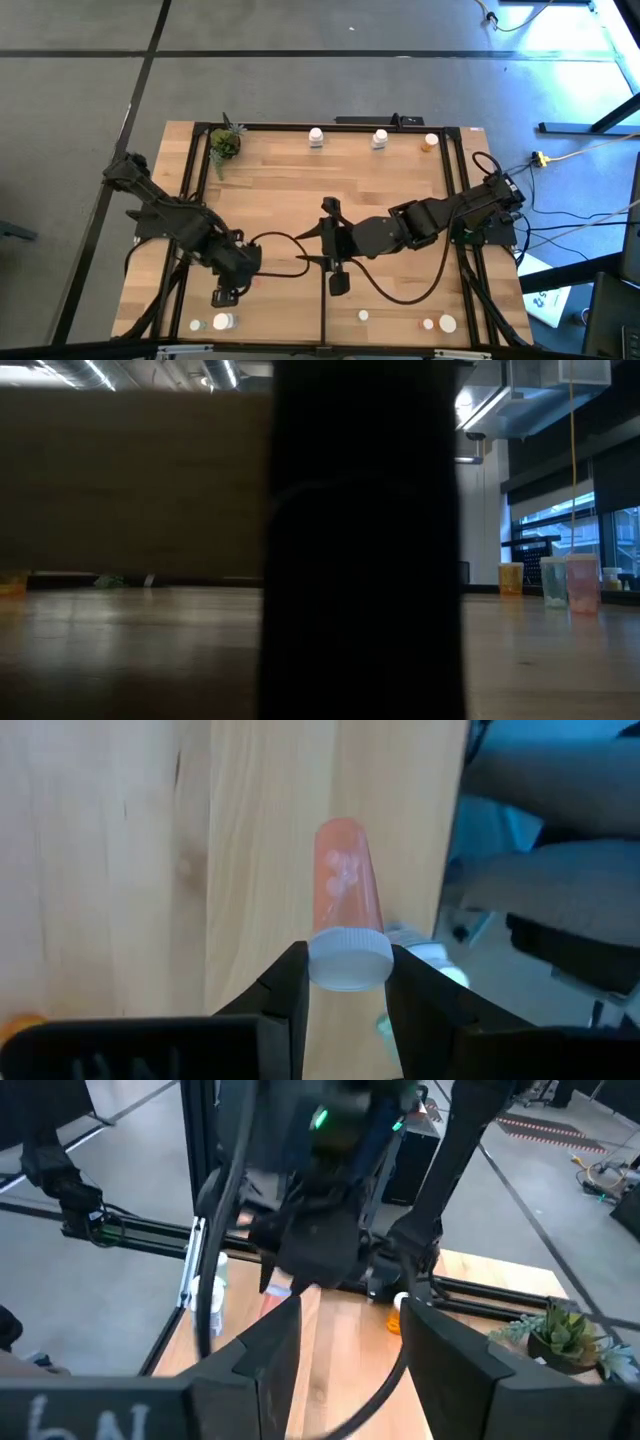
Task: Pick and place medicine bottles onto shelf by color
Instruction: Put the top left pink pill bottle on the shelf
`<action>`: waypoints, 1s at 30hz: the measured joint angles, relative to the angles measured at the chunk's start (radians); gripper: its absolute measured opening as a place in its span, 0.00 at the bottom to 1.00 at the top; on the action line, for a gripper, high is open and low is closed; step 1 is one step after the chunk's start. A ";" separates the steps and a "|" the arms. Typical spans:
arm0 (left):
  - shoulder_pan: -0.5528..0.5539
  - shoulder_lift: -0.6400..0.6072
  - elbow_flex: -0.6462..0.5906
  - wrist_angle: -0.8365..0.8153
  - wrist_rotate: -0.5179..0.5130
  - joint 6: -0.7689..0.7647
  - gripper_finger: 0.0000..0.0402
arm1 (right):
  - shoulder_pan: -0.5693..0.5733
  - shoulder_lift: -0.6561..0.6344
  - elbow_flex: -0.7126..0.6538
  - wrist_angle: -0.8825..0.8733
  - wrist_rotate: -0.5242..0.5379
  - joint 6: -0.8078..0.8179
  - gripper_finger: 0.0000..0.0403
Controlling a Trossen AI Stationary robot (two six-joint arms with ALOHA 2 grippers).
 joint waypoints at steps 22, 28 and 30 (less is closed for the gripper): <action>-0.010 0.242 -0.001 -0.020 0.117 0.023 0.23 | 0.000 0.001 0.000 -0.015 0.002 0.000 0.43; -0.013 0.261 -0.001 -0.020 0.116 0.023 0.23 | 0.000 0.001 0.000 -0.016 0.001 0.000 0.43; -0.013 0.261 -0.001 -0.020 0.116 0.021 0.23 | 0.000 0.001 0.000 -0.016 0.000 0.000 0.43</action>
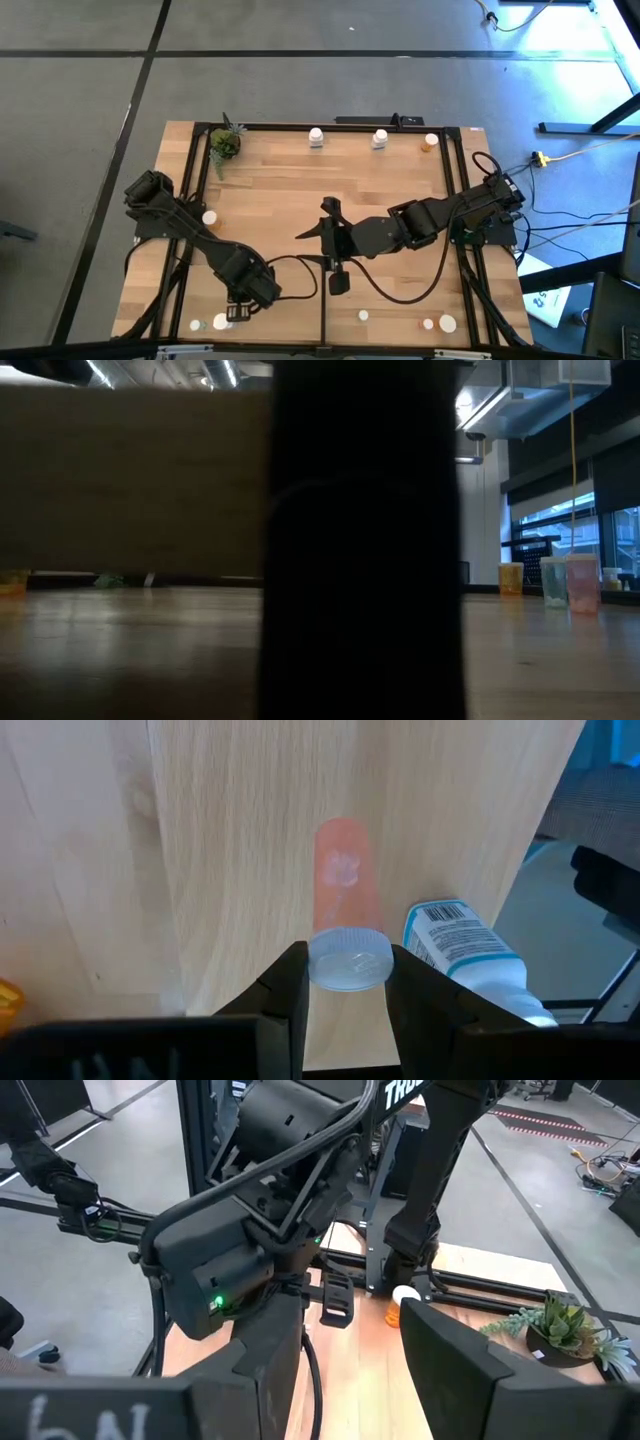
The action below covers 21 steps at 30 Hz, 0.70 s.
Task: Pick and place medicine bottles onto shelf by color
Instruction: Put the top left pink pill bottle on the shelf
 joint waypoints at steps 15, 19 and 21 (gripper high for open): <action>0.003 0.000 0.000 -0.001 -0.005 -0.004 0.24 | 0.000 0.000 0.000 -0.006 -0.001 -0.002 0.43; 0.002 0.000 0.000 -0.001 -0.008 -0.004 0.24 | 0.000 0.000 0.000 -0.006 -0.001 -0.002 0.43; 0.002 0.000 0.000 -0.001 -0.013 -0.004 0.24 | 0.000 0.000 0.000 -0.006 -0.001 -0.001 0.43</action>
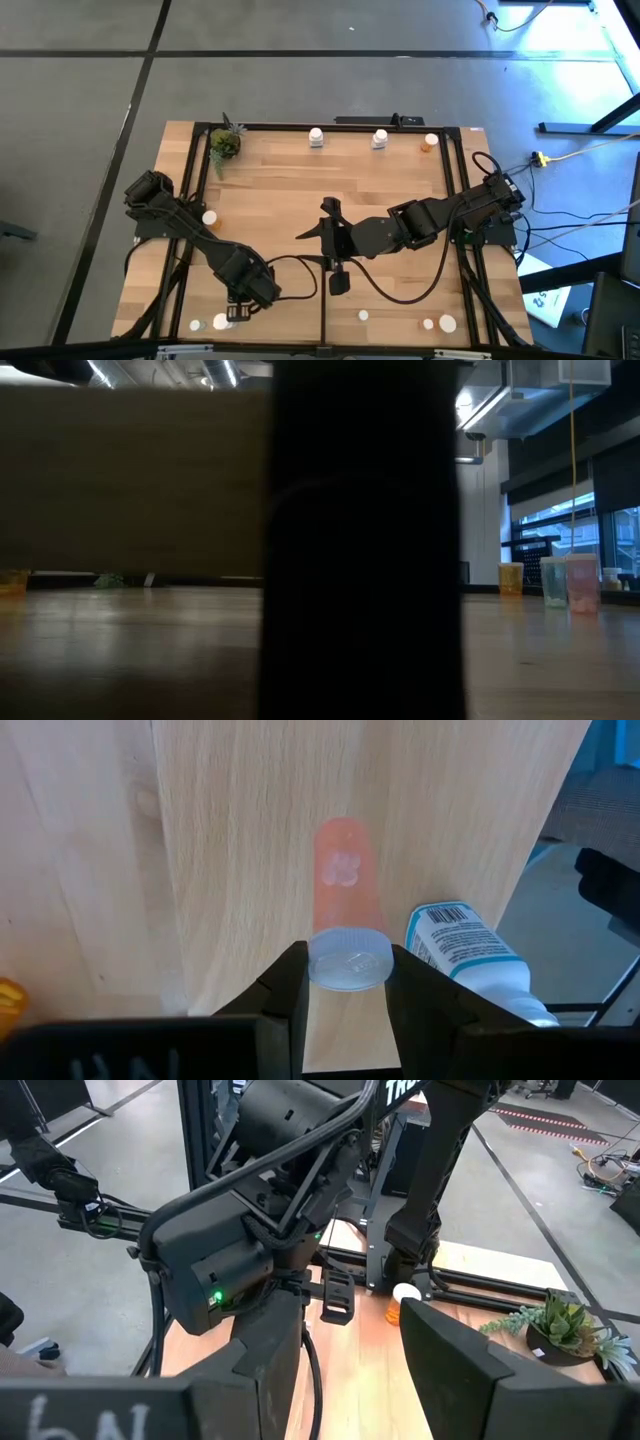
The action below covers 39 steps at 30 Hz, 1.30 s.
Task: Pick and place medicine bottles onto shelf by color
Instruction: Put the top left pink pill bottle on the shelf
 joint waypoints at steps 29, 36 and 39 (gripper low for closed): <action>-0.018 0.080 0.000 -0.103 0.072 -0.033 0.24 | 0.000 0.001 0.000 0.002 0.000 0.000 0.43; -0.014 0.080 0.000 -0.087 0.058 -0.022 0.26 | 0.000 0.001 0.000 0.004 0.000 -0.001 0.43; -0.013 0.080 0.000 -0.085 0.057 -0.022 0.26 | 0.000 0.001 0.000 0.004 0.000 0.000 0.43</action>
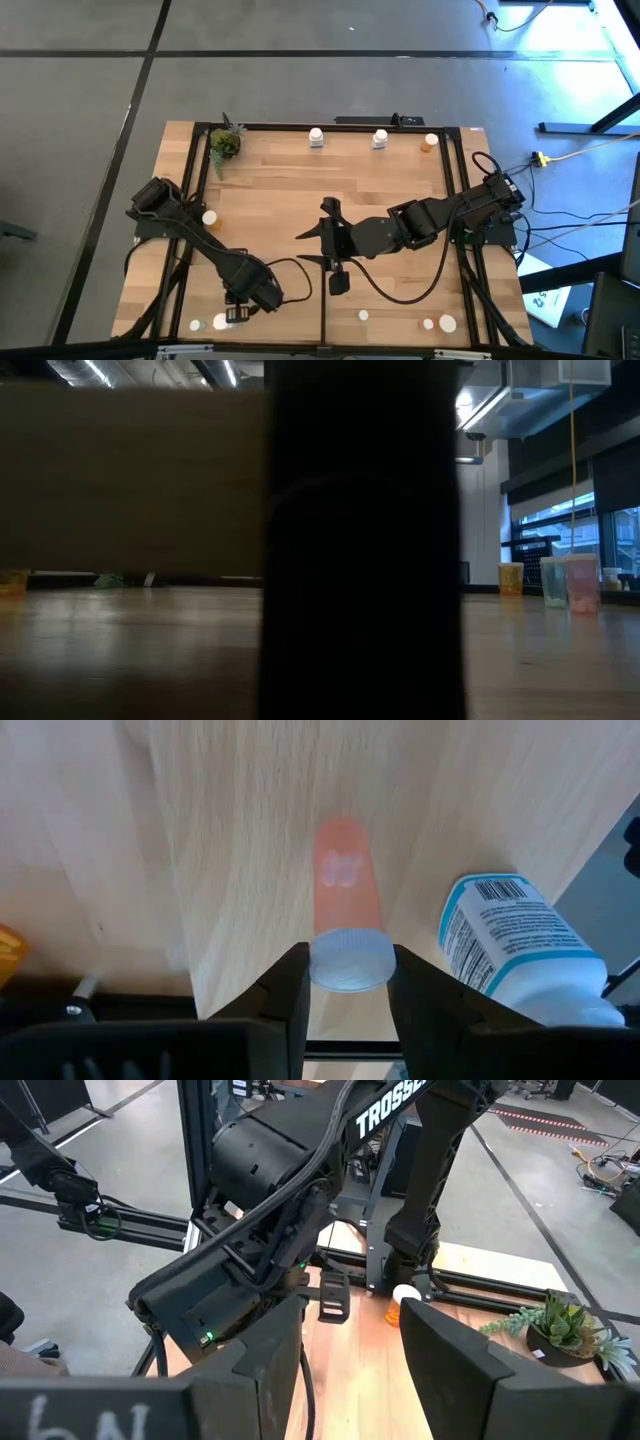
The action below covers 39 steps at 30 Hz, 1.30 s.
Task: Pick and place medicine bottles onto shelf by color
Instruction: Put the top left pink pill bottle on the shelf
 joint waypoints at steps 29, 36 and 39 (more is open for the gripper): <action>-0.005 0.000 0.000 0.020 -0.019 -0.031 0.35 | 0.000 0.000 0.000 0.000 0.000 0.000 0.43; -0.005 0.000 0.000 0.022 -0.026 -0.032 0.44 | 0.000 0.000 0.000 0.000 0.000 -0.001 0.43; -0.005 0.000 0.000 0.023 -0.024 -0.032 0.48 | 0.000 0.000 0.000 0.000 0.000 0.000 0.43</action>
